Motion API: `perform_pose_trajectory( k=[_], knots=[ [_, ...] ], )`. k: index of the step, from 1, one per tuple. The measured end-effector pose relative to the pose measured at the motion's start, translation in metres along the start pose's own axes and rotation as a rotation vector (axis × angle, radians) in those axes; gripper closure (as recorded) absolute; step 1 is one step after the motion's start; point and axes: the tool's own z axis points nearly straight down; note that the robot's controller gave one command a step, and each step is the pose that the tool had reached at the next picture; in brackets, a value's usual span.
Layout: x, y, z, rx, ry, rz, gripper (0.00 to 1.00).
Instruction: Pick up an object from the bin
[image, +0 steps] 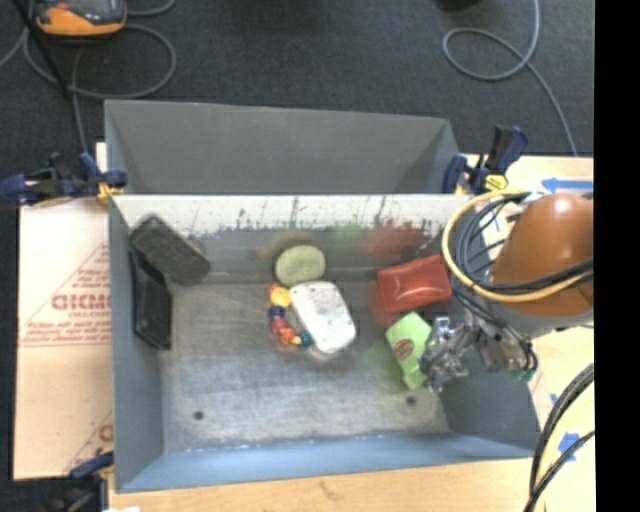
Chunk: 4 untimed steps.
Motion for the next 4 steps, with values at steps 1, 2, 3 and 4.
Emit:
perform_pose_trajectory(
  k=[1,2,3,4],
  knots=[
    [0.0,0.0,0.0,0.0,0.0,-0.002,1.0],
    [0.001,0.028,-0.008,0.013,0.011,0.009,1.0],
    [-0.009,0.028,0.004,0.012,0.011,0.087,1.0],
    [-0.008,0.02,0.014,0.013,0.016,-0.256,1.0]
  ],
)
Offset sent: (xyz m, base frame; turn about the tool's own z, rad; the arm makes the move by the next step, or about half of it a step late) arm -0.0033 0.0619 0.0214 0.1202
